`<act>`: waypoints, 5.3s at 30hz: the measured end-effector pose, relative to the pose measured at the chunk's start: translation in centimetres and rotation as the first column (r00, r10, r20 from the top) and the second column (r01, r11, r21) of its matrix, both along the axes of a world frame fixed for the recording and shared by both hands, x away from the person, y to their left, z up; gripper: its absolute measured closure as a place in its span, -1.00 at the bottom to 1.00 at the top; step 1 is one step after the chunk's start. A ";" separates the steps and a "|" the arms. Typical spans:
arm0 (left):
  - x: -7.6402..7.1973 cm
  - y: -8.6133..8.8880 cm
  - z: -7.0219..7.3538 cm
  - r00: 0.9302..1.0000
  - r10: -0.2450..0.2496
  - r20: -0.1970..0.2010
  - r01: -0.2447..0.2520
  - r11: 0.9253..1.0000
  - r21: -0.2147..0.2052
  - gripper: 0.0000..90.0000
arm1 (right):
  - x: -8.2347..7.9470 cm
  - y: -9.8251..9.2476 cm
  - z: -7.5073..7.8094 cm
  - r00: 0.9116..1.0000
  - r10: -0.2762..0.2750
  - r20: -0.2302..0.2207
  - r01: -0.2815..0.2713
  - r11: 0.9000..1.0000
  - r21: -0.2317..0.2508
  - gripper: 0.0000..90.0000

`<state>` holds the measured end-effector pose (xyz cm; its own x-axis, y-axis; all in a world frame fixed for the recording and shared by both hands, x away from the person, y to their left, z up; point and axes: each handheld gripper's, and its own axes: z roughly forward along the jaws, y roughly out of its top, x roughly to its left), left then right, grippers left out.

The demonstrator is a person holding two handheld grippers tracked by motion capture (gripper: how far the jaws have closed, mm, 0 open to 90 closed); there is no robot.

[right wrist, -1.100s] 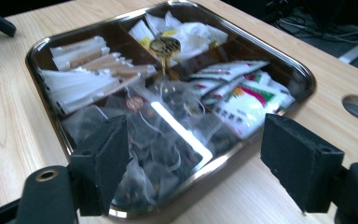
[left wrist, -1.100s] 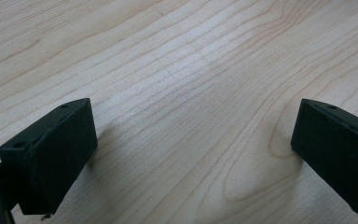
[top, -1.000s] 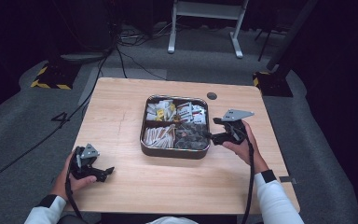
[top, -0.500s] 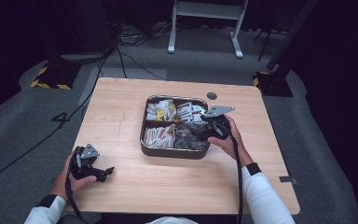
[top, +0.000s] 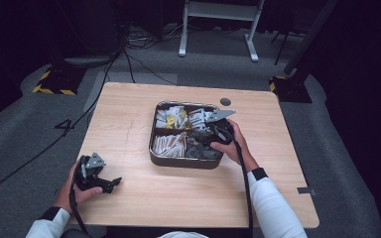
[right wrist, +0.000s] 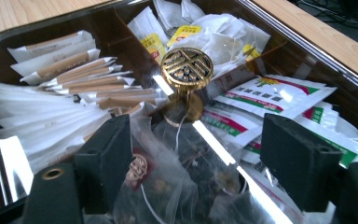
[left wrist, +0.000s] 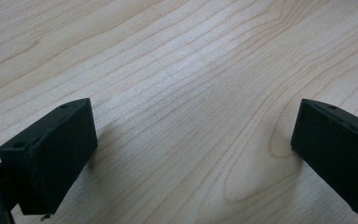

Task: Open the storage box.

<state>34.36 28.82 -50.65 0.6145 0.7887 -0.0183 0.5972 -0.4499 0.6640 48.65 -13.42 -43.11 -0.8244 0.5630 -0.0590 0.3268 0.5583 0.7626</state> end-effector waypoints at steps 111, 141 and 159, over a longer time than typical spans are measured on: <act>0.0 0.0 0.0 1.000 -0.006 0.001 0.006 1.000 0.004 -0.99 | 2.8 4.8 1.5 1.000 -0.007 -0.003 0.007 1.000 -0.027 0.32; 0.0 0.1 0.0 1.000 -0.003 -0.003 0.003 1.000 0.003 -0.99 | 1.8 3.2 5.0 0.999 -0.006 0.050 0.007 1.000 -0.024 0.32; 0.0 0.1 0.0 1.000 -0.003 -0.003 0.003 1.000 0.003 -0.99 | 2.0 -0.1 5.4 0.998 -0.056 0.038 0.057 0.997 -0.041 0.32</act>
